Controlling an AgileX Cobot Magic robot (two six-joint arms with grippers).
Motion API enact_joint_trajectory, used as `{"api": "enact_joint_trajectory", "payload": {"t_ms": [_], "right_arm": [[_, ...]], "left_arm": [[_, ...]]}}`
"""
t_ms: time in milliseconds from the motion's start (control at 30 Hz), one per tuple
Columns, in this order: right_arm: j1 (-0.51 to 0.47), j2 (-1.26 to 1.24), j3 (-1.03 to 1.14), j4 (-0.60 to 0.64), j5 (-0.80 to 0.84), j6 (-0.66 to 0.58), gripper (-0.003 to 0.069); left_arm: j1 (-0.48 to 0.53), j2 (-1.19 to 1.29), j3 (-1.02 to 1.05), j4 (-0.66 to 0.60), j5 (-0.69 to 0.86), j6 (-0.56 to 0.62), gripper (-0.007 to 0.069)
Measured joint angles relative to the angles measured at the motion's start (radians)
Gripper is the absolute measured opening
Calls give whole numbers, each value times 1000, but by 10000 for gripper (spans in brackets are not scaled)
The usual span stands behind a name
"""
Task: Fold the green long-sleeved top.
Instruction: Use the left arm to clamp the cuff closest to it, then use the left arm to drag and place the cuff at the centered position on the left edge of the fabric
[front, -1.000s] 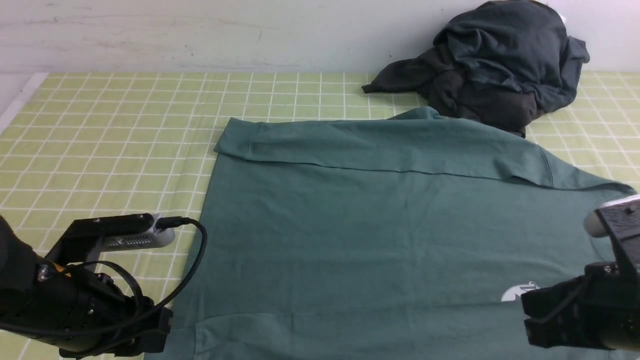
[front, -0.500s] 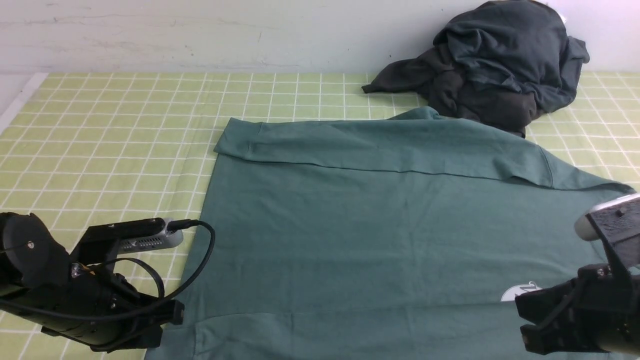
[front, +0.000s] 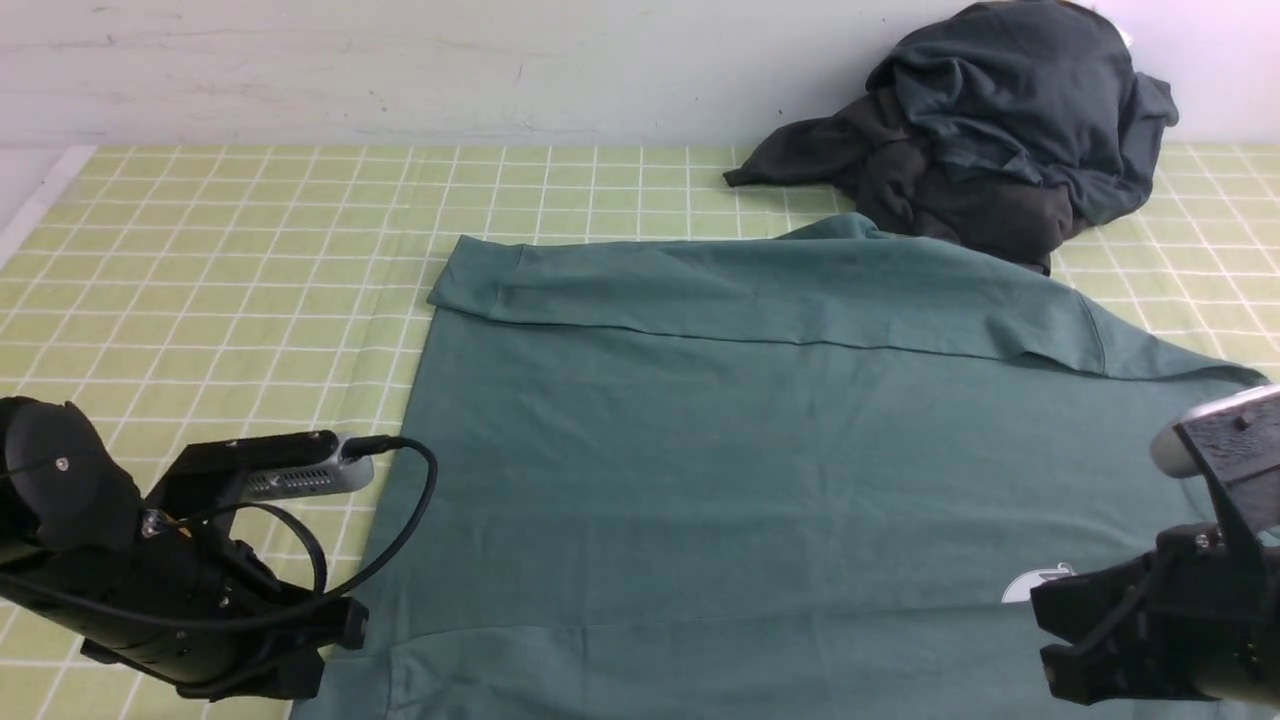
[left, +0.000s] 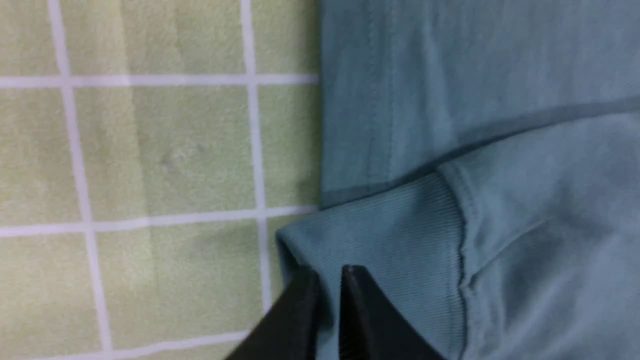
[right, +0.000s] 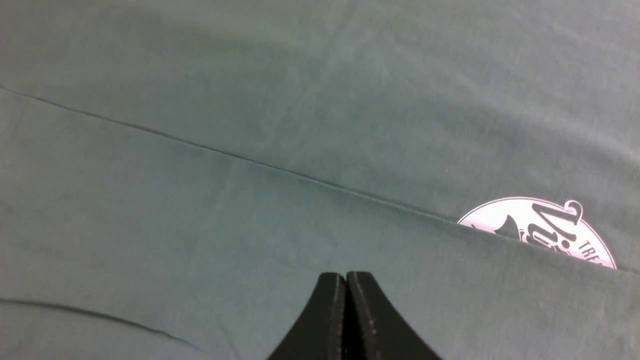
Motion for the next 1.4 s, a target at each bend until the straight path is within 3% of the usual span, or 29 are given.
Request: {"api": "enact_joint_trajectory", "payload": {"t_ms": [167,267,500,567,767,1033,1333,1400], "right_arm": [[2,0,0,0,-6,0,-6],[1,0,0,0,-7,0,-6],[1,0,0,0,-10,0,-6],[1,0,0,0,-10,0,-6],[1,0,0,-1,-10,-9,-6],[1,0,0,-1,-10,-16,-6],[1,0,0,-1,-11,-20,-6],[1,0,0,-1,-21,-20,-6]], "left_arm": [[0,49,0,12,-3,-2,207],[0,75,-2,10,-6,-2,228],[-46,28,-31,10,5,4,36],[-67,-12,-60,11,21,5,13],[-116,-141,-184,33,0,54,6],[-117,-159,-306,35,-223,106,6],[-89,204,-434,11,-272,96,6],[-56,336,-542,9,-271,95,11]]}}
